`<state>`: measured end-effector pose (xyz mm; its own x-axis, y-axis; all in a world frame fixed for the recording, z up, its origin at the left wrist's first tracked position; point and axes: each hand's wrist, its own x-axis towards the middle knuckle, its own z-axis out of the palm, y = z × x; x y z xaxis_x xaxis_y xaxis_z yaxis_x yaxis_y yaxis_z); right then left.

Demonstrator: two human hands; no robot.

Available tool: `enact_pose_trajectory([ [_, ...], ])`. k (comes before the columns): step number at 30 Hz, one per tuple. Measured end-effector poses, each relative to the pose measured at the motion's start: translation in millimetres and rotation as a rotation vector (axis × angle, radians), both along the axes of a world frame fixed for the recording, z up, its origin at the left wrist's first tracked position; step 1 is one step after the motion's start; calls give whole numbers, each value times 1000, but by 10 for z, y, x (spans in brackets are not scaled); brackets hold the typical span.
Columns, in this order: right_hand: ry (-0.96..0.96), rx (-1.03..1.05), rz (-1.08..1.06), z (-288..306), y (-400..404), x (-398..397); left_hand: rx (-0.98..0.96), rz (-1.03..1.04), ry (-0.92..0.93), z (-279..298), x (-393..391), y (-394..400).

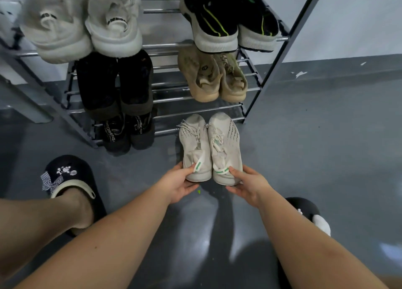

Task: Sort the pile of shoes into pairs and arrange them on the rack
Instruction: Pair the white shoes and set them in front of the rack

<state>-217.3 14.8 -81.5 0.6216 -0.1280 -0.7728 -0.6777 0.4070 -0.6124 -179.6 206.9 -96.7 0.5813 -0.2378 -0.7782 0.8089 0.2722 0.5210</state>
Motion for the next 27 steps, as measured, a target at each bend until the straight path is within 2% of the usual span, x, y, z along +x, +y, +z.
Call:
enact_pose_trajectory([
  [12,7,-58,-174,-220,-160,1035,-54,102,-87,-215,884,-184],
  [21,5,-16,-169,-443,-200,1693,-78,151,-57,-412,1431,-344],
  [27,-11,-8,-253,-565,-282,1983,-60,157,-45,-481,1705,-500],
])
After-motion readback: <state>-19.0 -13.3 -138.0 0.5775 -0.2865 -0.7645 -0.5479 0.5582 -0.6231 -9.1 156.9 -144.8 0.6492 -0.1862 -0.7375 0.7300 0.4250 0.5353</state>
